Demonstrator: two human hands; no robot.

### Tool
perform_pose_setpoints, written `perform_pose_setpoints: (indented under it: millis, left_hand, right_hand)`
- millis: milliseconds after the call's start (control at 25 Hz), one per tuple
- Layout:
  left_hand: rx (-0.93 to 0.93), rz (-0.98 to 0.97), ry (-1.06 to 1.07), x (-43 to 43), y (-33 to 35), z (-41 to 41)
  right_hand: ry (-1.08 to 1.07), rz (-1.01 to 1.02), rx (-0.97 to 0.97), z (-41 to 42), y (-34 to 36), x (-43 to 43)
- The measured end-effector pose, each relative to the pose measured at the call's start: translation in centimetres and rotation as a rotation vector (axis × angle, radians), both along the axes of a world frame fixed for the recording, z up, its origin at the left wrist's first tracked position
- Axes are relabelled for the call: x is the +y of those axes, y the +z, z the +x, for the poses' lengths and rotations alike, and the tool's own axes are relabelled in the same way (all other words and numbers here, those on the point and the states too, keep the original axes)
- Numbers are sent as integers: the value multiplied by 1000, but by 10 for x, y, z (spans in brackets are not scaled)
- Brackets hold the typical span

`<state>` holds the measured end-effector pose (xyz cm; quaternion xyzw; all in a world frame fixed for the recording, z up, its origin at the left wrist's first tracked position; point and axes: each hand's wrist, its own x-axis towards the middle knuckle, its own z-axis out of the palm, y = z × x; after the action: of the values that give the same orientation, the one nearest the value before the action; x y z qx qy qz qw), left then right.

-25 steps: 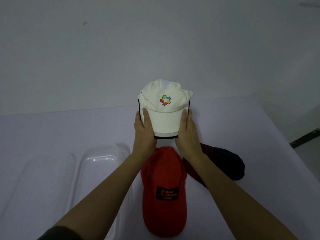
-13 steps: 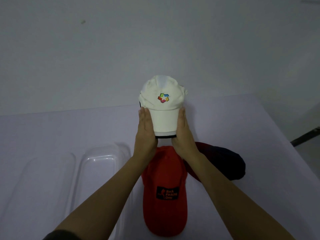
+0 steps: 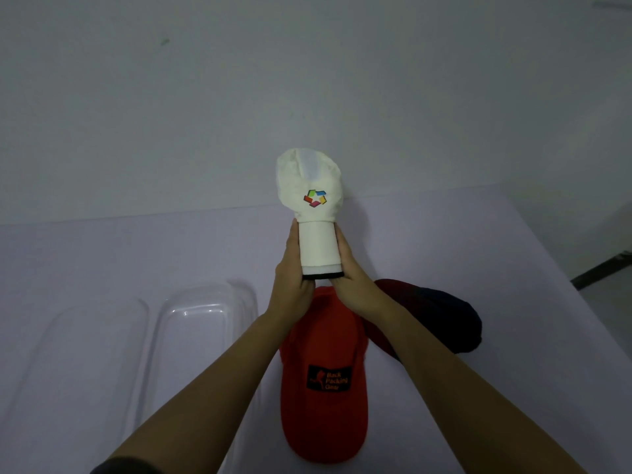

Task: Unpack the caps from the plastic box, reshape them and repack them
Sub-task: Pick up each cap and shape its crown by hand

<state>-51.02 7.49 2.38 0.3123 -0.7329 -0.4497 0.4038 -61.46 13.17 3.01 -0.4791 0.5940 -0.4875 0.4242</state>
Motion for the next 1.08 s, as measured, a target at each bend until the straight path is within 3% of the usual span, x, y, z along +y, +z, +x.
perform_pose_setpoints:
  millis: [160,280,320,440,560,640,720,920,1080]
  left_hand:
    - [-89,-4,-68,-5,-3,7]
    - [-232,34,-27,-10,-13,12]
    - [-279,-5,7,-10,-14,14]
    - [-438,-410,51,-11,-28,16]
    - [-509,-455,212,-5,-31,14]
    - [-526,-343,372,-2,-25,9]
    - [-543,-298,395,0,-21,7]
    - [-345,-385,253,2,-24,11]
    - [-280,-243,154,4,-15,12]
  right_hand:
    - [-38,12,104,-5,-5,3]
    - [-152,7,381,-7,-15,6]
    - [-212,14,485,-6,-18,8]
    - [-367,33,641,2,-22,13]
    - [-420,4,683,6,-24,16]
    - [-453,-21,672,6,-23,14]
    - [-430,-31,600,6,-21,13]
    - [-241,-37,214,5,-19,9]
    - [-156,0,124,4,-11,10]
